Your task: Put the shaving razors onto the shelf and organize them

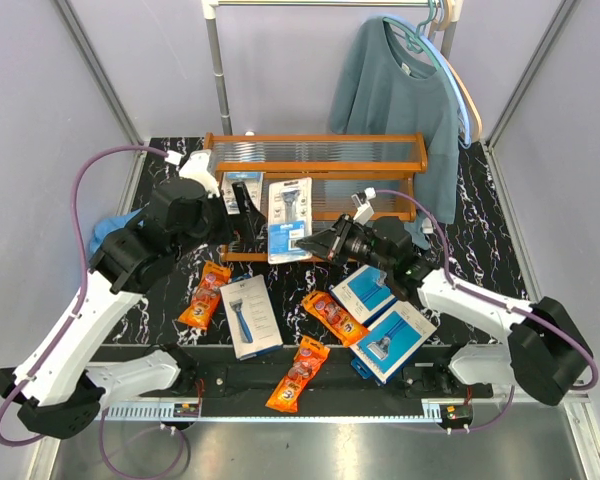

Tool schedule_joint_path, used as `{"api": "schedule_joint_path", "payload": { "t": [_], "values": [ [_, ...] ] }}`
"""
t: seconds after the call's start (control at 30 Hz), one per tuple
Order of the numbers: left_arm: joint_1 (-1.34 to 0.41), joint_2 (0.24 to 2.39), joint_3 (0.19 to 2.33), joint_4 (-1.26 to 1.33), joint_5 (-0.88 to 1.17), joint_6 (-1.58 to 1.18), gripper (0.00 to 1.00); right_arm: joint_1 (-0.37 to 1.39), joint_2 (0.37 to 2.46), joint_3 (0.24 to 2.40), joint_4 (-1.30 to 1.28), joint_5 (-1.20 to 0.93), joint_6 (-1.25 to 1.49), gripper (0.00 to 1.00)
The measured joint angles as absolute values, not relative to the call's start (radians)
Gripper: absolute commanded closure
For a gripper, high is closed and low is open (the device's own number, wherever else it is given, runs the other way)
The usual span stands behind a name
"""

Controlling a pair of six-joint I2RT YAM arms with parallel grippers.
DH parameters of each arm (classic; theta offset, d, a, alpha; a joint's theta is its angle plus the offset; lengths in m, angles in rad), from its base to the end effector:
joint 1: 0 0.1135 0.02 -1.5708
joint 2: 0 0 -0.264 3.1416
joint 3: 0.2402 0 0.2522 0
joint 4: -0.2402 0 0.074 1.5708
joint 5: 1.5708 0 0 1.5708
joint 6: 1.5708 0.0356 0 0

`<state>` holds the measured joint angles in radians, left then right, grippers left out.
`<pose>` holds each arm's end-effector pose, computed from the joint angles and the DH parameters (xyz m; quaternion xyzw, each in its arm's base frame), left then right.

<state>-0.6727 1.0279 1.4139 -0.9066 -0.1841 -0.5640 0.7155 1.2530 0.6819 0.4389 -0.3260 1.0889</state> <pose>0.1468 -0.1086 0.4331 0.0008 0.8628 -0.2246 0.4529 0.2060 0.1941 0.2681 0.0327 0.7492 0.5858 0.3072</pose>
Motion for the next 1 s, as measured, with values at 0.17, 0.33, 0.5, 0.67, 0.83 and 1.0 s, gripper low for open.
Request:
{"api": "schedule_joint_path", "payload": {
  "t": [0.17,0.33,0.5,0.67,0.83,1.0],
  "values": [
    [-0.673,1.022,1.414,-0.924,-0.184,-0.556,0.01,0.715,1.341,0.697,0.549,-0.324,1.123,1.0],
    [-0.671,1.021,1.414,-0.93,-0.184,-0.549,0.01,0.713,1.447,0.698,0.664,-0.332,1.167,1.0],
    [-0.671,1.013,1.413,-0.934,-0.184,-0.544,0.01,0.699,1.536,0.698,0.801,-0.353,1.214,1.0],
    [-0.671,0.996,1.413,-0.934,-0.184,-0.534,0.01,0.667,1.592,0.706,0.883,-0.381,1.24,1.0],
    [-0.671,0.982,1.4,-0.934,-0.184,-0.529,0.01,0.61,1.655,0.726,0.929,-0.412,1.267,1.0],
    [-0.67,0.982,1.389,-0.934,-0.184,-0.523,0.01,0.581,1.72,0.787,0.929,-0.44,1.277,1.0]
  ]
}}
